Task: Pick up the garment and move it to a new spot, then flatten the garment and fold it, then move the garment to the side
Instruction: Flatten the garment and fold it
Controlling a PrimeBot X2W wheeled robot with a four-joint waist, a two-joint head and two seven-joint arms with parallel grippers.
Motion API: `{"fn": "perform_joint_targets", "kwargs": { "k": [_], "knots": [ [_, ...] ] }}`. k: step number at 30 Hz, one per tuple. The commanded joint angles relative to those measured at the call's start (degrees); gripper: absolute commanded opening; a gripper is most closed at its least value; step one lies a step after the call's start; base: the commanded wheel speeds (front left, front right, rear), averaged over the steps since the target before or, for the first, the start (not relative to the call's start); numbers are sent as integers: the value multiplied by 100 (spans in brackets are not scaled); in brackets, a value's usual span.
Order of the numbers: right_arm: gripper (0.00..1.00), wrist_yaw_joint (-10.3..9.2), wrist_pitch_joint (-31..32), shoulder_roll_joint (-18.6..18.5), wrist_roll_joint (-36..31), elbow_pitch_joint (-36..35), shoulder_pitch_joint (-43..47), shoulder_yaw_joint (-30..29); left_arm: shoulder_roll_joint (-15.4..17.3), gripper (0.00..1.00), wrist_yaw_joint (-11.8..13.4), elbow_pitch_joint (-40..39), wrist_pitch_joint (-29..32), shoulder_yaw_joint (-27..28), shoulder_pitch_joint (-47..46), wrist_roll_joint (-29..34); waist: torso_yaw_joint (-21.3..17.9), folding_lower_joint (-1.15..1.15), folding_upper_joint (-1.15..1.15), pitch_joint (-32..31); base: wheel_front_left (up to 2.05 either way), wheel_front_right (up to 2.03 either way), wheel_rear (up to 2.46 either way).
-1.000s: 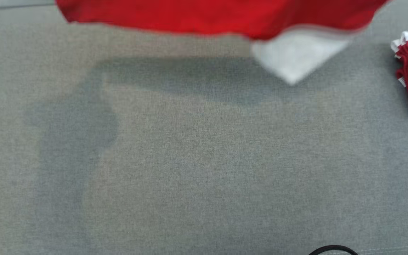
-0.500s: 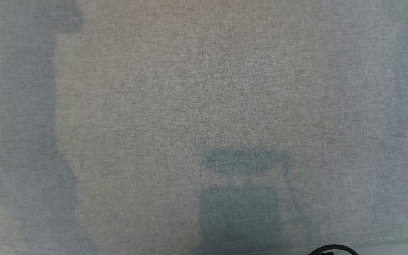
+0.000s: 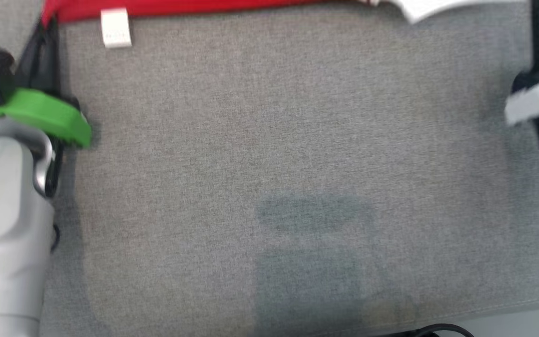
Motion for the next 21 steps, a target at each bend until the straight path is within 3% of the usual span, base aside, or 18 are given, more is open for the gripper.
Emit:
{"fn": "perform_joint_targets", "kwargs": {
  "k": [1,8,21],
  "knots": [
    [0,-19,-14,12,118,-27,199,-88,22,0,31,34,12,1,293,82,-99,0,0,-369,0,0,0],
    [0,-20,-15,257,327,84,1773,150,-375,0,14,-338,11,634,1768,95,-164,0,0,-1203,0,0,0],
    [0,-22,-15,760,-28,205,3596,-425,-1056,0,14,-312,15,1129,4098,126,-155,0,0,-2782,0,0,0]
  ]
}}
